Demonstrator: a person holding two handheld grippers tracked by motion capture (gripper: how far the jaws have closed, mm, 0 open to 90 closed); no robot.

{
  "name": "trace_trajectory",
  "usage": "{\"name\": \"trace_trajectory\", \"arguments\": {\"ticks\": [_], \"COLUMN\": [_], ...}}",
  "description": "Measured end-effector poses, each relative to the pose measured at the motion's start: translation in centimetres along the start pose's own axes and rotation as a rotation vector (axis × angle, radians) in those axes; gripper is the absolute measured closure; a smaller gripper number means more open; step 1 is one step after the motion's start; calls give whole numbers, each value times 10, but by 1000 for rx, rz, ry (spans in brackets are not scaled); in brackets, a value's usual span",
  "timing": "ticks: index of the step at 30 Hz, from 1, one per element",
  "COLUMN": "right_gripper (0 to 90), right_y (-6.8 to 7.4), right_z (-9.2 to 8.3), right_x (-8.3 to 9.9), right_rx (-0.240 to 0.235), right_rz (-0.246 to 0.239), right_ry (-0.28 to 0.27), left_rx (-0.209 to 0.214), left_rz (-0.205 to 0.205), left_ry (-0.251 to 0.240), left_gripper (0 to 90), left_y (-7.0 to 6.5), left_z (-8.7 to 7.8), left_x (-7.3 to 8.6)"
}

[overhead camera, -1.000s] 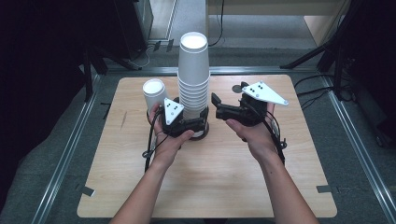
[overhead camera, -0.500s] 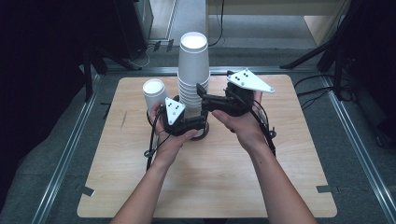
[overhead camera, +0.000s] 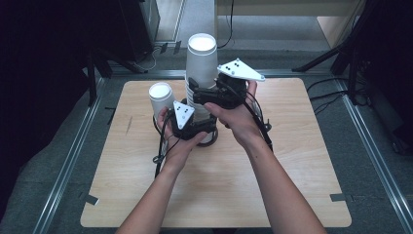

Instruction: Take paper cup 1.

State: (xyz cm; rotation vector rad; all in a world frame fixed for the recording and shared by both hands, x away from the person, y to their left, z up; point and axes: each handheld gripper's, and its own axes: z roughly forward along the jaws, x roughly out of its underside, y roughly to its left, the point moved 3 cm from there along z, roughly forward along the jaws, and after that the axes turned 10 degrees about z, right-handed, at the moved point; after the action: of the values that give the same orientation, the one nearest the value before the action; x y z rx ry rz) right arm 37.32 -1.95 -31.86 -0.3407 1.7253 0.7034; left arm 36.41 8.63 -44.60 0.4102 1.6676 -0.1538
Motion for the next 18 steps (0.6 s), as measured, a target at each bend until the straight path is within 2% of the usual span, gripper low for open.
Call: {"name": "trace_trajectory", "arguments": {"ticks": [4,9,18], "right_gripper": [29,59,100], "right_y": [3,1,1], "right_z": [9,21,28], "right_x": [0,1,0], "right_rx": [10,51,59], "right_rz": [11,33,33], "right_ry": [2,7,0], "left_rx": [-2,-19,-24], "left_rz": [-3,6,15], "left_ry": [6,7,8], "left_gripper": [0,0,0], "left_y": [0,1,0], "left_z": [2,2,3], "left_x": [1,2,1]}}
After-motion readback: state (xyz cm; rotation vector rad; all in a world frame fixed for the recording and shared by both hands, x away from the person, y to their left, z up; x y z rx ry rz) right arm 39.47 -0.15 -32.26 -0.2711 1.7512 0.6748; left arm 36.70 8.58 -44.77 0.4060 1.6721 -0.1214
